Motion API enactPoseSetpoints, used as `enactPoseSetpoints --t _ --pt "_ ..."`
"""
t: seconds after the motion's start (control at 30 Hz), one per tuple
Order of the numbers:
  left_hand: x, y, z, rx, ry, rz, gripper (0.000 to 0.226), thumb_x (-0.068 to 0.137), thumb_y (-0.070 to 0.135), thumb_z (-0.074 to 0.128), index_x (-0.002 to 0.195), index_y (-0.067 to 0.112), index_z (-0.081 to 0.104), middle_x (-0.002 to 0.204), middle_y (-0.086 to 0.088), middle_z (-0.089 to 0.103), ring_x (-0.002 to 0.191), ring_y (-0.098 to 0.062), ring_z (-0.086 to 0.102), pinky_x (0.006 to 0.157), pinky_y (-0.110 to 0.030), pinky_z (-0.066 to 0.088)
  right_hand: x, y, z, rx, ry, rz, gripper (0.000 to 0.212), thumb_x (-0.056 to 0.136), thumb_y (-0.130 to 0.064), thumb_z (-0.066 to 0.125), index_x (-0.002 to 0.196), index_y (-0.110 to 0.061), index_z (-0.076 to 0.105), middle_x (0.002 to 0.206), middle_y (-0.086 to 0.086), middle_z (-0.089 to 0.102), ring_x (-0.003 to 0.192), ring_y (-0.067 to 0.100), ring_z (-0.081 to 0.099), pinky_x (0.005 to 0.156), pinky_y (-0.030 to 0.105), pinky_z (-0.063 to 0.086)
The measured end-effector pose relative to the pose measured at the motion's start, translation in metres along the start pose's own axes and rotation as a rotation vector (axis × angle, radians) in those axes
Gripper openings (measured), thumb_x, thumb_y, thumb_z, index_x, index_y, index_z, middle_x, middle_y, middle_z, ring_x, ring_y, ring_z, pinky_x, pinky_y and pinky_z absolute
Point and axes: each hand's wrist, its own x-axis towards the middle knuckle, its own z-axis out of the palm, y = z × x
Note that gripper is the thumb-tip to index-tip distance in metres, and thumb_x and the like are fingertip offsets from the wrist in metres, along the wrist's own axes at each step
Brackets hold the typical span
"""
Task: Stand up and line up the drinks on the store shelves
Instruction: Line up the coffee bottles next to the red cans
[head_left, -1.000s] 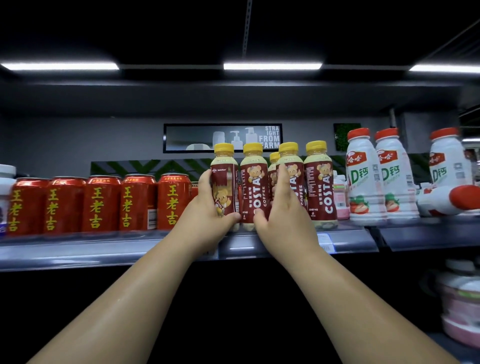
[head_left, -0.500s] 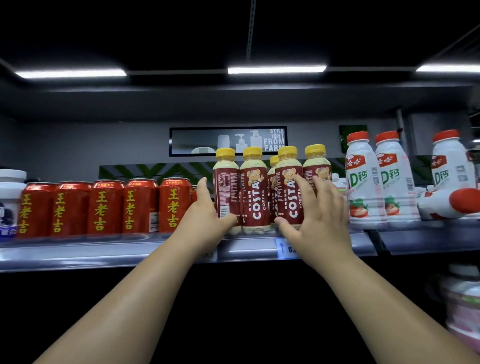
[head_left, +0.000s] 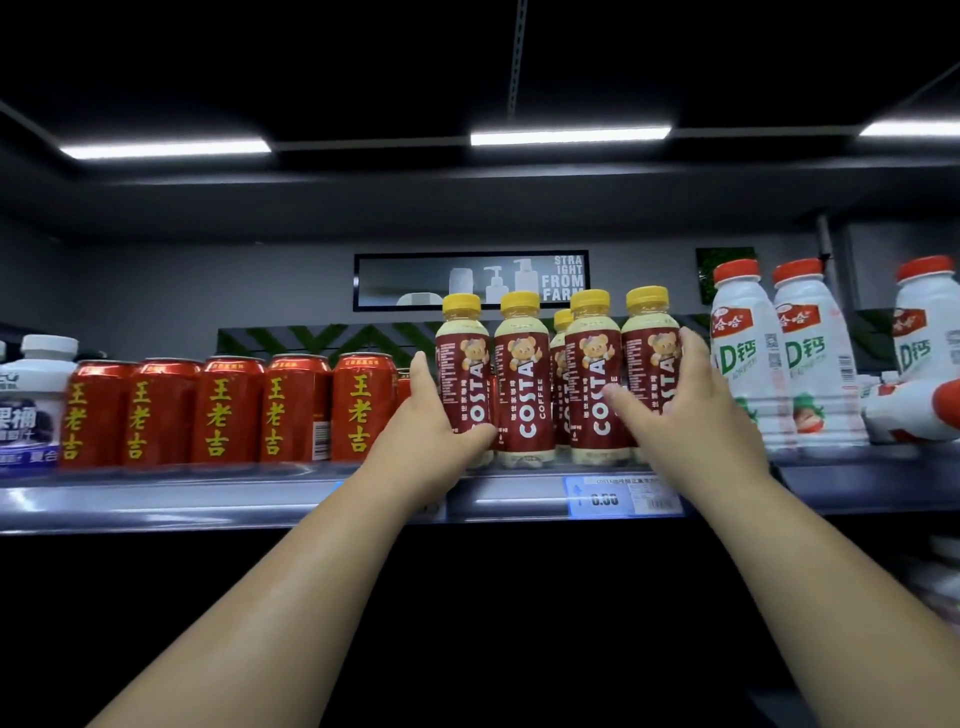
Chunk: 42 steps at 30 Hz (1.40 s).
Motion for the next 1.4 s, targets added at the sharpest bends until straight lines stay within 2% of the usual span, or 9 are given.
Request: enactPoseSetpoints --t 0.23,0.4,0.73,0.87,1.07,1.23,1.3,1.33,1.4 --pt "0.006 -0.006 0.003 -0.042 -0.040 -0.013 0.102 0.080 0.046 0.069 0.150 0.039 -0.005 0.116 0.009 0.057 0.100 -0.014 0.062 0.090 -0.045 0.054 0.008 0.015 -0.001 0.099 -0.074 0.022 0.066 0.092 -0.043 0.066 0.144 -0.026 0.030 0.125 0.003 0.061 0.102 0.024 0.057 0.086 0.040 0.046" --pt "0.002 -0.003 0.006 0.025 -0.015 0.049 0.084 0.081 0.042 0.073 0.140 0.040 0.013 0.108 0.018 0.051 0.101 -0.011 0.059 0.092 -0.044 0.052 0.011 0.018 -0.001 0.094 -0.082 -0.026 0.053 0.093 -0.042 0.064 0.136 -0.027 0.036 0.116 -0.002 0.061 0.094 0.020 0.055 0.081 0.037 0.045" --pt "-0.003 -0.001 0.008 0.086 0.083 0.065 0.063 0.079 0.040 0.066 0.126 0.040 0.025 0.109 0.014 0.057 0.095 -0.013 0.061 0.085 -0.045 0.054 0.011 0.015 0.003 0.091 -0.156 -0.114 0.067 0.087 -0.058 0.064 0.141 -0.035 0.031 0.121 -0.010 0.064 0.105 0.017 0.063 0.090 0.044 0.053" --pt "-0.006 0.000 0.008 0.101 0.094 0.056 0.071 0.080 0.040 0.066 0.136 0.036 0.022 0.115 0.011 0.058 0.097 -0.014 0.060 0.085 -0.044 0.054 0.011 0.017 0.003 0.078 -0.153 -0.131 0.071 0.086 -0.061 0.064 0.142 -0.036 0.027 0.119 -0.011 0.065 0.103 0.016 0.063 0.088 0.042 0.054" --pt "-0.006 0.001 0.009 0.197 0.083 -0.013 0.099 0.089 0.040 0.058 0.154 0.024 -0.014 0.144 -0.004 0.045 0.118 -0.025 0.054 0.094 -0.043 0.049 0.011 0.018 0.002 0.104 -0.215 -0.167 0.076 0.085 -0.063 0.065 0.145 -0.039 0.025 0.124 -0.013 0.063 0.108 0.014 0.063 0.090 0.040 0.052" --pt "-0.004 -0.004 0.013 0.270 0.131 0.015 0.097 0.088 0.042 0.057 0.155 0.021 -0.010 0.138 -0.005 0.050 0.113 -0.024 0.056 0.087 -0.039 0.050 0.012 0.019 0.004 0.079 -0.228 -0.166 0.081 0.083 -0.071 0.058 0.148 -0.040 0.019 0.131 -0.012 0.062 0.114 0.017 0.061 0.084 0.038 0.049" --pt "-0.005 -0.006 0.014 0.257 0.166 0.045 0.094 0.085 0.043 0.059 0.155 0.022 0.000 0.131 -0.004 0.053 0.107 -0.022 0.056 0.082 -0.038 0.051 0.007 0.016 0.006 0.012 -0.193 -0.159 0.088 0.086 -0.072 0.053 0.153 -0.037 0.008 0.146 -0.005 0.052 0.124 0.022 0.055 0.090 0.042 0.048" --pt "-0.006 -0.007 0.014 0.249 0.186 0.063 0.092 0.084 0.044 0.060 0.154 0.022 0.005 0.131 -0.004 0.052 0.108 -0.021 0.055 0.081 -0.037 0.050 0.003 0.014 0.006 -0.059 -0.153 -0.184 0.093 0.087 -0.073 0.050 0.155 -0.036 -0.002 0.159 0.000 0.035 0.137 0.026 0.044 0.101 0.047 0.044" --pt "-0.010 -0.008 0.016 0.273 0.224 0.106 0.093 0.084 0.049 0.061 0.155 0.023 0.006 0.146 -0.006 0.038 0.123 -0.021 0.047 0.092 -0.038 0.049 -0.009 0.006 0.007 -0.220 -0.081 -0.321 0.096 0.090 -0.075 0.041 0.153 -0.037 -0.021 0.167 0.002 -0.014 0.154 0.027 0.002 0.121 0.051 0.016"
